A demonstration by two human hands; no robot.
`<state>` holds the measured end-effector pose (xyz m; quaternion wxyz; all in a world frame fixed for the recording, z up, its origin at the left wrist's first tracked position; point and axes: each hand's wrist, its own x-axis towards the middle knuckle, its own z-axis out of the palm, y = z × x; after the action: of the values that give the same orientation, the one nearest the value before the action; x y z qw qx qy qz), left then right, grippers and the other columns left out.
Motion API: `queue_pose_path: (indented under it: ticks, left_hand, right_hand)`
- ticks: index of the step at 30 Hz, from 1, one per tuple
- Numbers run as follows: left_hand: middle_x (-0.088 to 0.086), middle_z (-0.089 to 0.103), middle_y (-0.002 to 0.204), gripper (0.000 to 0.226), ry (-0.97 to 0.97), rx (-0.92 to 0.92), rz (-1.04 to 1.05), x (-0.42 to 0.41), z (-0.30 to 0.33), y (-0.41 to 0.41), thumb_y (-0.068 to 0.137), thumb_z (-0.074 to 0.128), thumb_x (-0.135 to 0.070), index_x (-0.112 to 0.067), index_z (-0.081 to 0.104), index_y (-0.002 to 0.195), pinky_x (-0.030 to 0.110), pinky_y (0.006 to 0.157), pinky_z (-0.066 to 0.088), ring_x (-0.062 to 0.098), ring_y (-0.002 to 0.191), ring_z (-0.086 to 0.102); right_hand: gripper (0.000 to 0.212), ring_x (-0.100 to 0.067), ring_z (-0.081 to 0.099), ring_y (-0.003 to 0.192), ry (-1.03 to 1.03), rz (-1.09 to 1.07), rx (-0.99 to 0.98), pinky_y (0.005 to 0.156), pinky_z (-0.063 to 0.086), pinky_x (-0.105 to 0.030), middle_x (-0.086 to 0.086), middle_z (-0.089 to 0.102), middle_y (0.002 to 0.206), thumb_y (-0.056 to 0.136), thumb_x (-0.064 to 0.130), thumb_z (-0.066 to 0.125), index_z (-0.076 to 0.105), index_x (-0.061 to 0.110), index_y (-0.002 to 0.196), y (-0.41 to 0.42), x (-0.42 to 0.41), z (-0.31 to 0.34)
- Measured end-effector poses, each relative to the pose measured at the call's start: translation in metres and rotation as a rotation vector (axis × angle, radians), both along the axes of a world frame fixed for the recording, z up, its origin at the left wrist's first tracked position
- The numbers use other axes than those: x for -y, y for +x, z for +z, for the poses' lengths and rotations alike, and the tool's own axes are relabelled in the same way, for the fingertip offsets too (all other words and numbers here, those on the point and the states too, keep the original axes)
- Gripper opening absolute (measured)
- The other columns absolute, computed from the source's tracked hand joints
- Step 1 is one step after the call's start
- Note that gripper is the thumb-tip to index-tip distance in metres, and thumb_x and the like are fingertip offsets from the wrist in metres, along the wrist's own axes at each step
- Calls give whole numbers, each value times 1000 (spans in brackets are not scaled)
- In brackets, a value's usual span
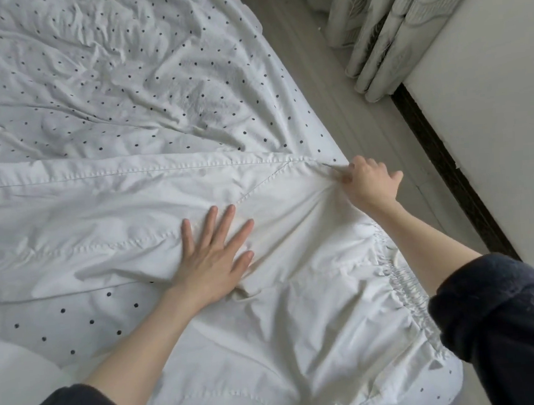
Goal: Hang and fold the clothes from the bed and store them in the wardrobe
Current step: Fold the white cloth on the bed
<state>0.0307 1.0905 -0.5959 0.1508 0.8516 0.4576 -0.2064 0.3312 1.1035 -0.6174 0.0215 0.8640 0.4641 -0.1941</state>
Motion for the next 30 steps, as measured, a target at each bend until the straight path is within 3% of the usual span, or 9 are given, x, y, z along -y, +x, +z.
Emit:
queue_pose_path:
  ticks: [3,8,10,12,17,21,23,25,30]
  left_hand:
    - [-9,-27,153,56,14,-11,5,5,7,-16,95,12,-57,-44,-6,146,55,109,-16,13,128,-41]
    - [-9,-34,148,73,24,-101,69,13,27,-90,73,-14,-74,-43,-24,138,57,110,-13,17,133,-36]
    - [-5,-35,148,65,60,-151,93,14,33,-132,83,-1,-70,-40,-29,134,59,110,-10,21,131,-37]
    - [-3,-26,153,69,69,-145,144,11,36,-161,95,27,-54,-38,-26,135,60,111,-7,22,131,-36]
    - [-8,-29,151,65,166,-166,227,-3,66,-258,98,31,-44,-37,-11,147,64,106,-9,21,138,-32]
    - [-2,3,159,57,224,-332,237,-38,89,-328,97,21,-48,-37,-2,149,64,104,-14,24,145,-14]
    - [-5,33,150,49,237,-362,239,-53,109,-376,97,19,-50,-36,26,144,63,104,-14,21,146,-3]
    - [-9,47,136,46,248,-351,205,-63,122,-406,96,19,-52,-37,47,129,61,106,-9,18,145,7]
    - [-11,50,109,41,245,-161,108,-38,144,-482,94,33,-54,-33,55,120,51,112,-3,11,128,33]
  right_hand:
    - [47,-28,29,133,-70,9,-82,105,21,-49,-9,37,143,97,35,38,31,19,141,-27,8,1]
    - [58,-23,1,145,49,253,-197,114,6,-55,-5,5,158,98,45,30,13,22,149,-115,11,22]
    - [58,-25,2,145,60,381,-257,113,9,-54,-4,5,158,97,48,31,15,23,148,-162,13,31]
    - [58,-25,6,145,71,498,-279,113,14,-52,-3,7,157,96,50,32,17,24,146,-196,18,37]
    - [71,-22,-8,146,12,708,-279,116,0,-51,1,-9,159,94,58,32,1,29,150,-302,22,45]
    - [68,-21,-7,146,53,724,-305,116,-1,-51,1,-7,159,95,57,32,4,30,150,-366,16,54]
    - [63,-19,-6,146,90,710,-357,116,-1,-49,2,-4,159,96,53,32,9,31,150,-413,12,65]
    - [58,-18,-4,146,148,702,-430,117,1,-46,2,0,159,97,51,34,17,32,149,-443,9,74]
    - [57,-17,5,146,107,794,-511,118,8,-40,0,8,159,96,52,36,26,30,147,-533,16,97]
